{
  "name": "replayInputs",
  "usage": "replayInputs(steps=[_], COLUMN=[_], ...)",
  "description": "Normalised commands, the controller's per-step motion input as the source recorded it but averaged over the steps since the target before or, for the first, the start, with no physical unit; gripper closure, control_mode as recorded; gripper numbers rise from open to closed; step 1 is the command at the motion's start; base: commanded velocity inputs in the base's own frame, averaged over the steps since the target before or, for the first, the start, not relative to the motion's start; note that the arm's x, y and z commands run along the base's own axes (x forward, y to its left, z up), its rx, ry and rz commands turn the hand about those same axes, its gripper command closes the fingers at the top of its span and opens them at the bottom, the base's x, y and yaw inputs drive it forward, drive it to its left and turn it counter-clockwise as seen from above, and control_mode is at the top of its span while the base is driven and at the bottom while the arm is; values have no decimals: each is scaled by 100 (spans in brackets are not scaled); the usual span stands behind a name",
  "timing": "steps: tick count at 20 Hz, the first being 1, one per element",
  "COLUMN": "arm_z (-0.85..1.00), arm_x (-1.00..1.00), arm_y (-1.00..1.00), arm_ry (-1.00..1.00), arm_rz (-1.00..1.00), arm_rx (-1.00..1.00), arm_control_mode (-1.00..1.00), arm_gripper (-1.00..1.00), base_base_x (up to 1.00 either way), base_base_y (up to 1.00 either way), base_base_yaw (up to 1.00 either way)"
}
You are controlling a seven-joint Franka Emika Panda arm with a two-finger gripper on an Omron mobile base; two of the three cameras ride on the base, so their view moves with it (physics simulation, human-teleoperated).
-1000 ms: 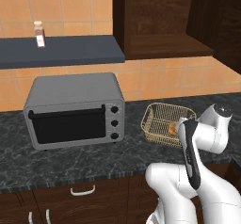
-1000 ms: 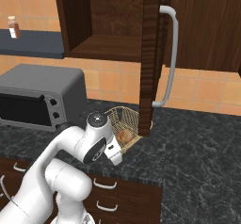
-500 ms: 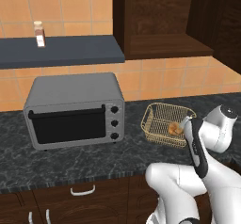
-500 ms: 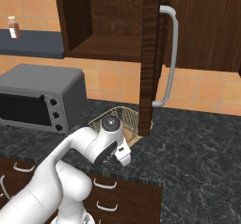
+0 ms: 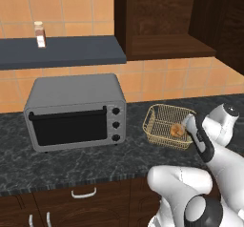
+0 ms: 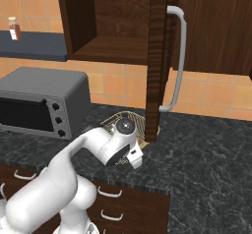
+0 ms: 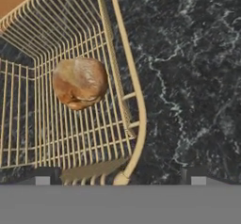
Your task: Open the cabinet, pick up the bread from the cabinet and place it in the basket. Then move the basket to the dining counter.
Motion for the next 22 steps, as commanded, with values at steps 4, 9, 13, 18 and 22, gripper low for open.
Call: replayInputs(steps=[4, 9, 13, 18, 22], arm_z=[-14, -28, -41, -36, -32], arm_x=[17, 18, 21, 31, 18], arm_y=[-16, -6, 0, 0, 24], arm_ry=[0, 0, 4, 6, 5], arm_rz=[6, 6, 7, 7, 4], arm_rx=[0, 0, 0, 0, 0], arm_control_mode=[-100, -100, -100, -100, -100], arm_gripper=[-100, -100, -100, -100, 100], base_base_x=[0, 0, 0, 0, 0], base_base_y=[0, 0, 0, 0, 0], base_base_yaw=[0, 0, 0, 0, 0])
